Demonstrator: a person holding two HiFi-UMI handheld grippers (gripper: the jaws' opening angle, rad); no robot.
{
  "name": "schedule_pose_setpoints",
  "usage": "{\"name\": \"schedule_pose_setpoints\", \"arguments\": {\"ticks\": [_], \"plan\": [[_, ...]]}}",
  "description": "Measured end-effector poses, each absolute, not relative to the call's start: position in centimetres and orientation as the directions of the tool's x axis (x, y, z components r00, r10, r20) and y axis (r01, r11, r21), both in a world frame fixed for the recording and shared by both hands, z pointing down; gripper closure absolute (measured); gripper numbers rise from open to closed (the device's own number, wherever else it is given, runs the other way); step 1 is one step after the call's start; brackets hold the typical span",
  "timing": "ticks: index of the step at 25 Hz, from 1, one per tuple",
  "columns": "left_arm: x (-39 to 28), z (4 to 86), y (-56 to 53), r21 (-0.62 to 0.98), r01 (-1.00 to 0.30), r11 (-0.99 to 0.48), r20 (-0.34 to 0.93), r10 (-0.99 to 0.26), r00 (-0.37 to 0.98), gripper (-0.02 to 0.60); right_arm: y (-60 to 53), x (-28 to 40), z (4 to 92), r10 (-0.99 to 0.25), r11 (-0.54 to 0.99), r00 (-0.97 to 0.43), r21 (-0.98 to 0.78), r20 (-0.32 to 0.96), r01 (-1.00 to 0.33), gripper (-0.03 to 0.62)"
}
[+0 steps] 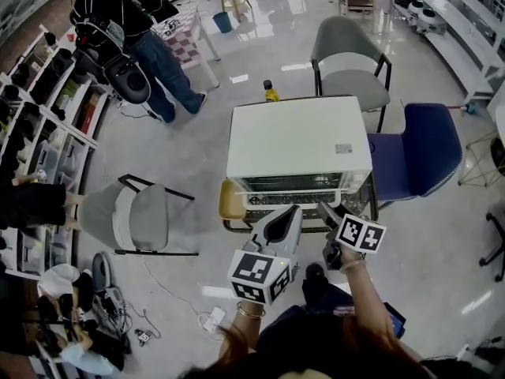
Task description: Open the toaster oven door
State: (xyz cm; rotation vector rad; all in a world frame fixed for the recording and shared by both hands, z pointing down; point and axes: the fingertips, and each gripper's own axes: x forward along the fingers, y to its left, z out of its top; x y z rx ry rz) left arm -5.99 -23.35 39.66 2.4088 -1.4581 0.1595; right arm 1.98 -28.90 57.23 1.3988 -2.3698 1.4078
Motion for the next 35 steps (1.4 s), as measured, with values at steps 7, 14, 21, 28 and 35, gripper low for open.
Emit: {"name": "schedule_pose_setpoints", "arguments": {"ticks": [7, 14, 21, 28, 35], "plan": [[-5.4, 39.6, -22.1, 0.207, -0.877, -0.433, 0.251, -0.843, 0.475, 0.568, -27.8, 2.4, 58.0, -0.664, 0.191, -0.583, -0.647, 0.469, -0.738, 0.356], [-5.5, 39.6, -21.1, 0.207, -0.878, -0.432, 0.252, -0.844, 0.474, 0.568, -26.5, 2.6, 58.6, -0.651, 0.193, -0.579, -0.631, 0.491, -0.752, 0.358], [-5.8, 40.2, -20.0, 0.210, -0.878, -0.430, 0.254, -0.843, 0.474, 0.568, -24.8, 2.7, 59.8, -0.629, 0.192, -0.577, -0.615, 0.521, -0.765, 0.358], [-6.4, 40.4, -19.3, 0.216, -0.881, -0.420, 0.254, -0.847, 0.467, 0.568, -23.9, 2.7, 60.3, -0.617, 0.195, -0.571, -0.598, 0.542, -0.778, 0.361], [-7.1, 40.4, -18.4, 0.217, -0.888, -0.406, 0.258, -0.853, 0.453, 0.568, -22.7, 2.9, 61.1, -0.596, 0.191, -0.560, -0.576, 0.575, -0.795, 0.362]]}}
